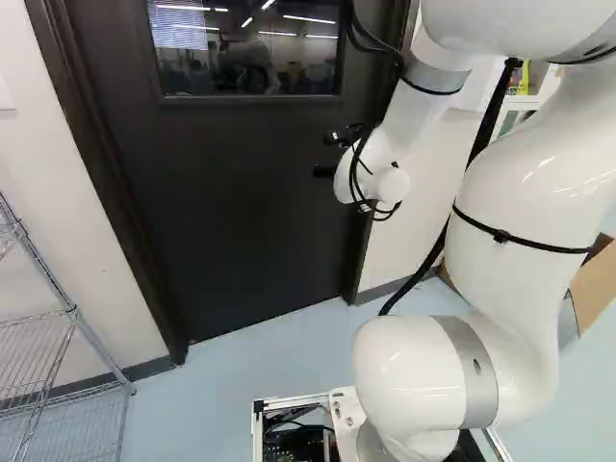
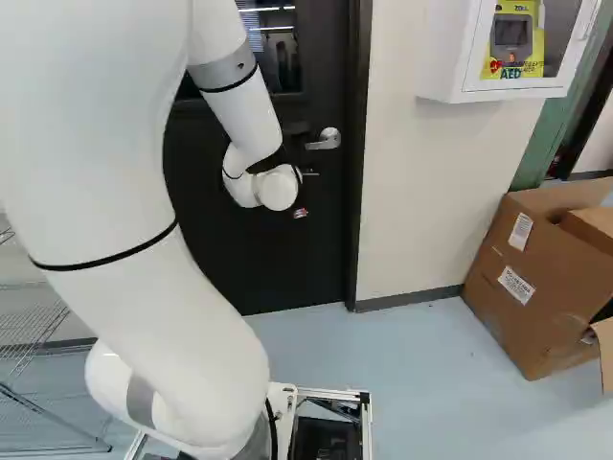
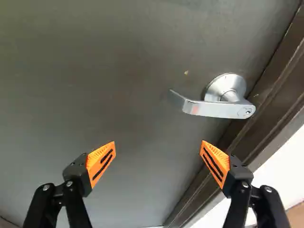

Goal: Open the door and move inside

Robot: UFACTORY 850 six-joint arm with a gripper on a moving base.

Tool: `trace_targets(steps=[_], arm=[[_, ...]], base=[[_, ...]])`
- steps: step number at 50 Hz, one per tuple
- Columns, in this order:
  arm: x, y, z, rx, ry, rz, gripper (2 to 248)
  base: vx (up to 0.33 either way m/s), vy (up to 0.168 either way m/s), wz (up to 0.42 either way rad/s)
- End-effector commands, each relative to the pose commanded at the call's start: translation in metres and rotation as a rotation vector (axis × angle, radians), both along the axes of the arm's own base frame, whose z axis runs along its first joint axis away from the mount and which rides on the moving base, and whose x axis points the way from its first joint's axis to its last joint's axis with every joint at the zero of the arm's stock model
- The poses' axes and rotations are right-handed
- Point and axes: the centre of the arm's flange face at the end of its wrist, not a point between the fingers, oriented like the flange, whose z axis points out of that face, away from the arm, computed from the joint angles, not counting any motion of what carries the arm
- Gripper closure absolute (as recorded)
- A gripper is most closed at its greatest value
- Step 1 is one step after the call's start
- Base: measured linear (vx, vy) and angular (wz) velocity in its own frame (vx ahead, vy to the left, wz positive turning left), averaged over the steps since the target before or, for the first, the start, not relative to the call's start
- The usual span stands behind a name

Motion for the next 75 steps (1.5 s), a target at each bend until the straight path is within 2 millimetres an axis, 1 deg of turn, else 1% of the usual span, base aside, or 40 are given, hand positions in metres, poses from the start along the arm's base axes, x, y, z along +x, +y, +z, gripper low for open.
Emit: trace_targets(steps=[47,62,75], arm=[[-0.002,0.001,0.05,-0.014,-0.108,0.002,3],[0.008,0.007,0.065,-0.018,-0.141,0.018,3],[0.022,0.011,0.067,-0.018,-0.147,0.028,3]], base=[[0.0,0.0,0.0],[0.0,0.0,0.0],[0.0,0.0,0.0]])
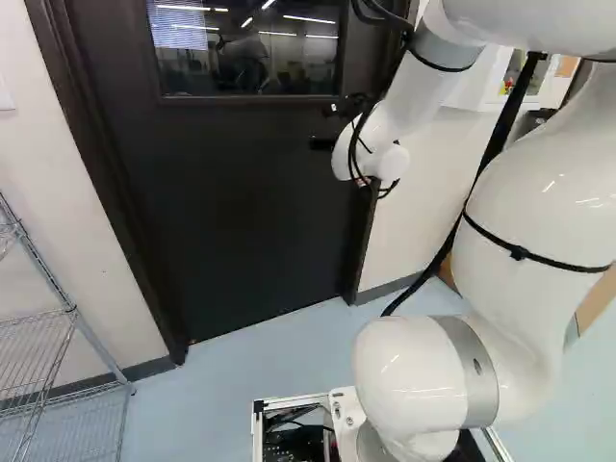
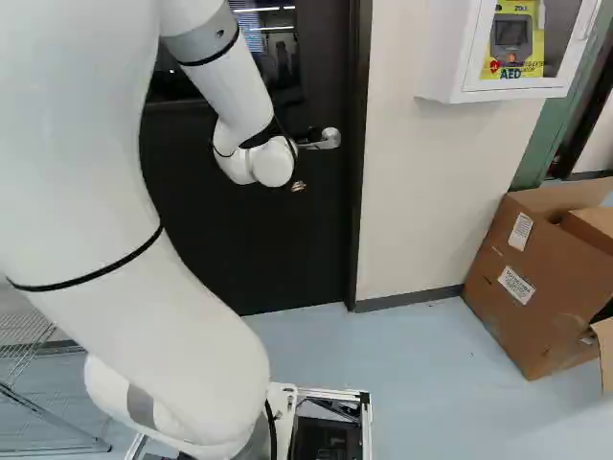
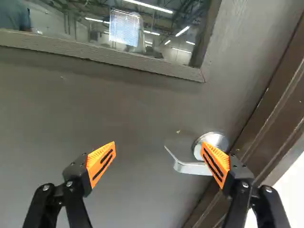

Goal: Open the door and move inside

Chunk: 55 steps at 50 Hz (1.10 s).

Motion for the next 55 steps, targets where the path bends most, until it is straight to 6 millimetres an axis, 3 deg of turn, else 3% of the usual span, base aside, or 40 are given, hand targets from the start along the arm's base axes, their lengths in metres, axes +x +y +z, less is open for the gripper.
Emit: trace_targets(steps=[40,55], arm=[[0.032,0.0,-0.001,0.0,-0.004,0.007,3],[0.034,0.0,-0.014,0.002,0.022,0.007,3]], base=[[0.0,0.0,0.0],[0.0,0.0,0.0]])
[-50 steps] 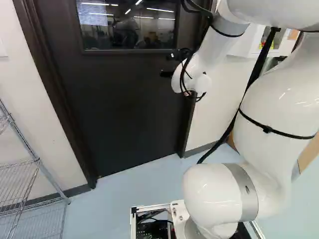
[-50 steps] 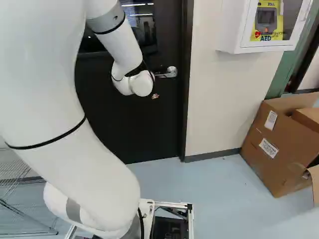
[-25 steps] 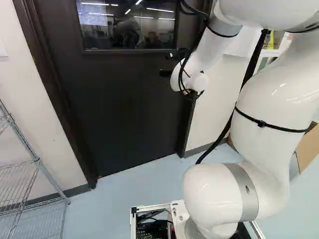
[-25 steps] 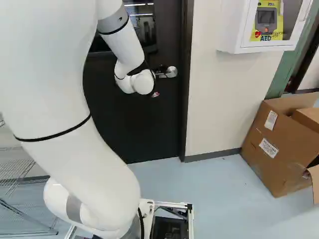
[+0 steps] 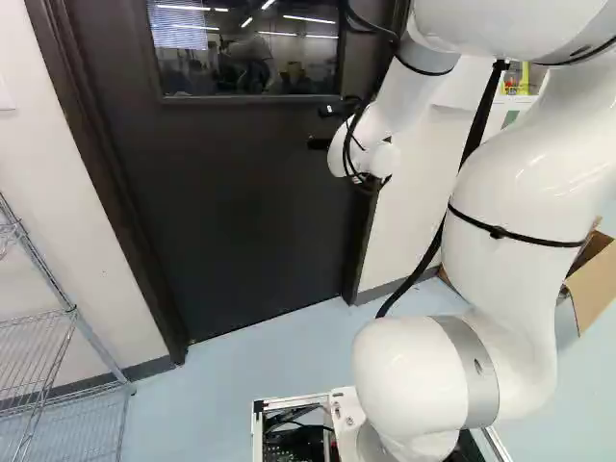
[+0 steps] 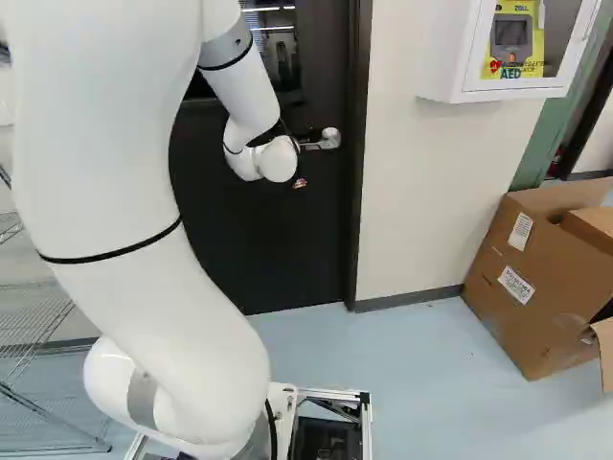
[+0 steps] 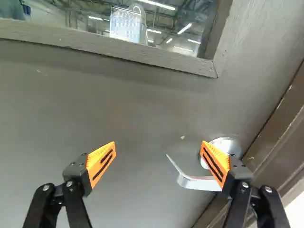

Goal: Open the door and move inside

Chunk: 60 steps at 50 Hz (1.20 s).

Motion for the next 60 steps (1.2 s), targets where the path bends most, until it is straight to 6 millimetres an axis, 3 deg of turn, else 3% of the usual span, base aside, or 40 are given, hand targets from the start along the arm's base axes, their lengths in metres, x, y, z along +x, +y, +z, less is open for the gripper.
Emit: trace_targets(steps=[60], arm=[[0.03,-0.001,-0.068,0.012,0.118,0.004,3]], base=[[-0.002,0.0,0.0]])
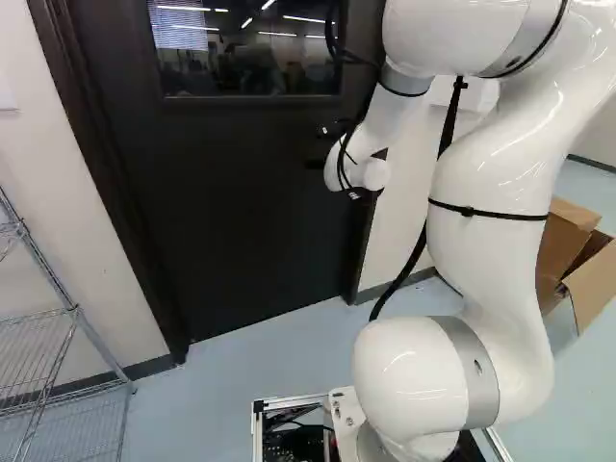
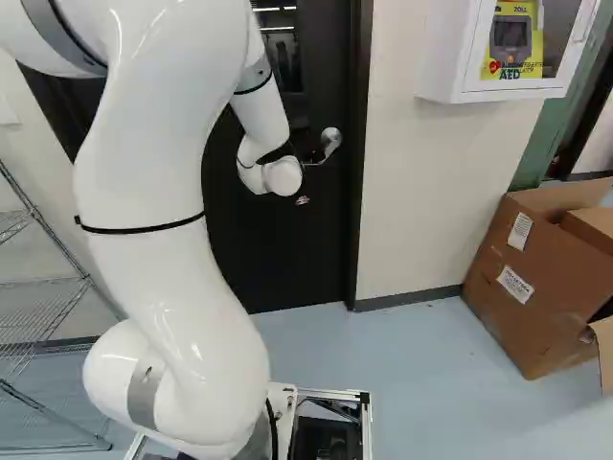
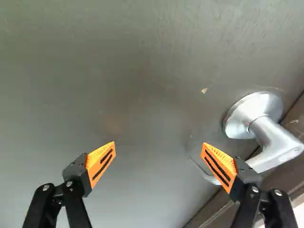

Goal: Open the door and move inside

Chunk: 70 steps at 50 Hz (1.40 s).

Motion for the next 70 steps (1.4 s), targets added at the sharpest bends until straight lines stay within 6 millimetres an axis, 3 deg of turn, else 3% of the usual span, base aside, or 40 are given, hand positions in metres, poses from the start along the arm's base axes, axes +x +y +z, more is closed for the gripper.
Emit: trace_targets(steps=[44,70], arm=[[0.089,0.029,-0.061,0.002,0.032,0.06,3],[0.136,0.057,-0.074,0.0,-0.004,0.103,3]], base=[[-0.005,0.0,0.0],[0.0,0.0,0.0]])
